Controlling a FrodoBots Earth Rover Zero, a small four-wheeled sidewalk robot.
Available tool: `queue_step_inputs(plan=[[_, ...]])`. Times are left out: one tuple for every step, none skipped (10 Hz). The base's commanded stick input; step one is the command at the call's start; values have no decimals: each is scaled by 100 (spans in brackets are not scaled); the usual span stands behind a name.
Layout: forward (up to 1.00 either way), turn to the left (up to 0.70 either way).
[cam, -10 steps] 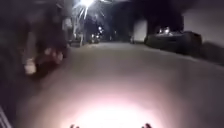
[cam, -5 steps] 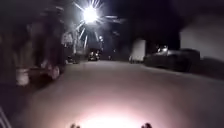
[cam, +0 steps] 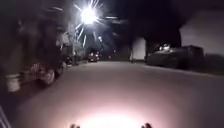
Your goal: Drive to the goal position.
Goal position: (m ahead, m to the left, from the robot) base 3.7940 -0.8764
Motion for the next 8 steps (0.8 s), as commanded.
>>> queue_step_inputs(plan=[[70,0],[70,0],[70,0],[70,0],[70,0],[70,0],[70,0],[70,0]])
